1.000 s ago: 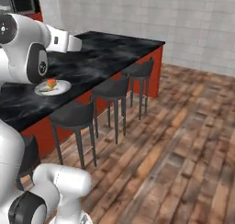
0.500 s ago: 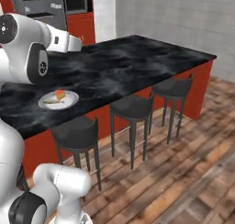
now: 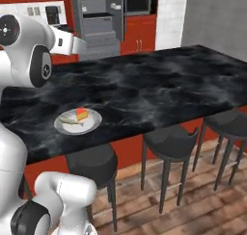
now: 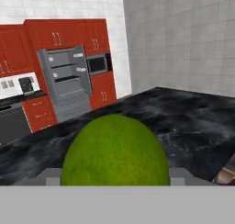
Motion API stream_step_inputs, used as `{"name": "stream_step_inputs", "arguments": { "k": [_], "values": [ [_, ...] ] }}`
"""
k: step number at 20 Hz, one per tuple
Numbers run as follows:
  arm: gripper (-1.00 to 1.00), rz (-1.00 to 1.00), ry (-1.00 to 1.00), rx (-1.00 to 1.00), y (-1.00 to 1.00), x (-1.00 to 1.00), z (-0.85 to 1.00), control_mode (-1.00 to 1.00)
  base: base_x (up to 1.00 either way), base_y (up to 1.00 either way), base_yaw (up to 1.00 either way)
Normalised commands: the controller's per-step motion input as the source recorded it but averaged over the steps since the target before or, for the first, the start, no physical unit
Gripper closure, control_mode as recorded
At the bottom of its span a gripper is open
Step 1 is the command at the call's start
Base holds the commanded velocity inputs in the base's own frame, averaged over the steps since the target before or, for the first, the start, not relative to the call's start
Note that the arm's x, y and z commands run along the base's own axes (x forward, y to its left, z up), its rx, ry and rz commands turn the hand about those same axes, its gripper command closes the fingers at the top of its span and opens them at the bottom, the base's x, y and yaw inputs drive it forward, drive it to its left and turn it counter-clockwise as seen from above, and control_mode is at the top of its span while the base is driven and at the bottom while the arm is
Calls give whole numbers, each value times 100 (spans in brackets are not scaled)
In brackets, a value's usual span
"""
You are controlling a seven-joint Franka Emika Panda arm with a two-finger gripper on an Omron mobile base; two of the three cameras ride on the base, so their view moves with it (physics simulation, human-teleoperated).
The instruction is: Take the cheese, fish, and lime from the fridge and place them on the plate on the dining counter to create an appetizer plate.
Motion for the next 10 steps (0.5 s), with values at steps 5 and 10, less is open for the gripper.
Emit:
{"name": "stream_step_inputs", "arguments": {
  "k": [5,10],
  "values": [
    [100,0,0,0,0,0,0,100,67,0,50],
    [100,0,0,0,0,0,0,100,49,-4,50]
  ]
}}
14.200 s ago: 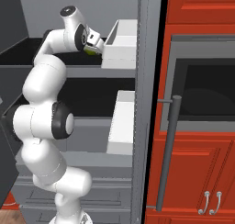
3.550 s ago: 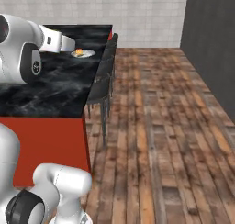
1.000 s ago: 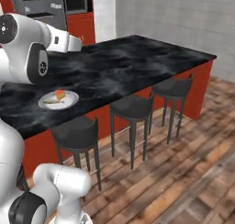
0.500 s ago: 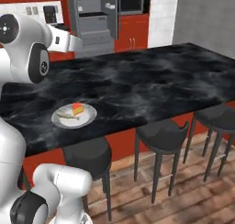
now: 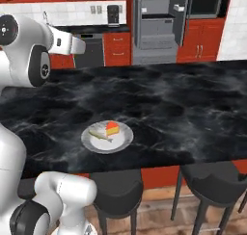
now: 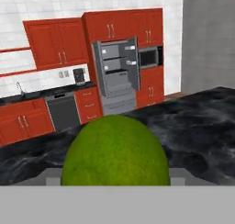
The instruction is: Take the cheese, fish, and lime from the fridge and place them on the plate on the dining counter to create an appetizer plate.
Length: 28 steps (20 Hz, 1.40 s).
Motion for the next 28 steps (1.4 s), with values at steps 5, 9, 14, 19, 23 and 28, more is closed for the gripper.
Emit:
{"name": "stream_step_inputs", "arguments": {
  "k": [5,9,14,19,23,28],
  "values": [
    [100,0,0,0,0,0,0,100,34,-25,51],
    [100,0,0,0,0,0,0,100,23,-34,49],
    [100,0,0,0,0,0,0,100,6,-43,44],
    [100,11,4,3,-20,0,-11,-100,0,-22,21],
    [100,21,6,8,-66,0,-22,-100,0,0,0],
    [100,15,10,8,-65,0,-14,-100,0,0,0]
  ]
}}
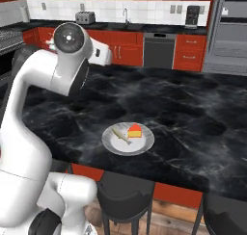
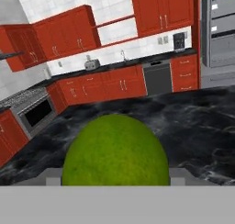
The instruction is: Take the cheese, fish, and lime from the fridge and place them on the plate on the dining counter to create an appetizer plate.
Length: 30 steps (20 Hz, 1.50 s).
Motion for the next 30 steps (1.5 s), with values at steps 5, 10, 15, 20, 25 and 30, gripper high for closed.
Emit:
{"name": "stream_step_inputs", "arguments": {
  "k": [5,10,15,20,25,30],
  "values": [
    [100,7,17,1,-40,-1,-31,-100,0,0,0],
    [100,0,14,0,-45,0,-64,-100,0,0,0],
    [100,0,8,0,-44,0,-61,-100,0,0,0],
    [100,0,12,0,-38,0,-68,-100,0,0,0],
    [100,0,25,0,-10,3,-72,-100,0,0,0],
    [100,0,21,0,0,12,-70,-100,0,0,0]
  ]
}}
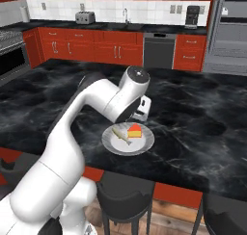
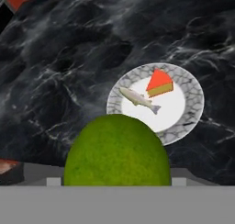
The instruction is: Take the cheese, fish, and lime from the fridge and place them on the plate on the dining counter to create an appetizer plate.
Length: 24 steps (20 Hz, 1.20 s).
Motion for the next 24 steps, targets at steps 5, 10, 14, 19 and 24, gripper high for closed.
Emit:
{"name": "stream_step_inputs", "arguments": {
  "k": [5,10,14,19,24],
  "values": [
    [100,0,15,0,0,20,-69,-100,0,0,0],
    [100,0,11,0,0,27,-74,-100,0,0,0],
    [100,0,11,0,0,26,-69,-100,0,0,0],
    [100,0,10,0,0,22,-67,-100,0,0,0],
    [100,0,7,0,-2,25,-47,-100,0,0,0]
  ]
}}
